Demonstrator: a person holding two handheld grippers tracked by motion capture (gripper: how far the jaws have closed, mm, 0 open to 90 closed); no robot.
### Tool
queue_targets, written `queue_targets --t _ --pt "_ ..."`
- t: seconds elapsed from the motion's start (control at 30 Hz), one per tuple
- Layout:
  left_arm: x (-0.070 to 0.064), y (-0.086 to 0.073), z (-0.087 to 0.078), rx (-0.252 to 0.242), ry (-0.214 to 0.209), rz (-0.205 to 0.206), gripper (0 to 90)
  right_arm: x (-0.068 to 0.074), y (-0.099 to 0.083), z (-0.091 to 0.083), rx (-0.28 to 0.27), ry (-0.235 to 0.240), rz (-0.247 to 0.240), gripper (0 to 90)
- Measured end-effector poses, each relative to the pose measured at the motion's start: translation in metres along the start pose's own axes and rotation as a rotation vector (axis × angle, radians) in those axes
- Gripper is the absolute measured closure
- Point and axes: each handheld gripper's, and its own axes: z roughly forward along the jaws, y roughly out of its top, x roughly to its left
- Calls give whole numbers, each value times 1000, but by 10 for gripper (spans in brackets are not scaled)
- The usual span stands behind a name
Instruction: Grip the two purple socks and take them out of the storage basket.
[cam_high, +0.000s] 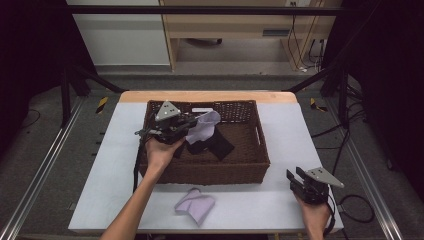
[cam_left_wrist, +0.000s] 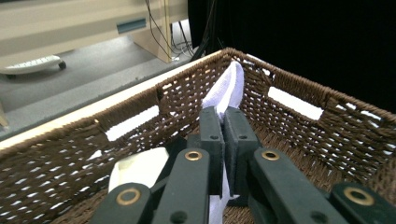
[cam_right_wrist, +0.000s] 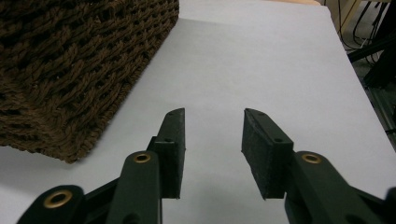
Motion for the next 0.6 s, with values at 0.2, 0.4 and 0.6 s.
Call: queue_targets --t 0.2,0.4,0.6 --pt "-6 12 -22 -55 -18 19 864 1 0 0 4 8 -4 668" --pt "-15 21 -39 -89 -48 40 864 0 0 -1 2 6 -4 726" --pt "-23 23 -53 -114 -69 63 864 0 0 -2 0 -3 -4 813"
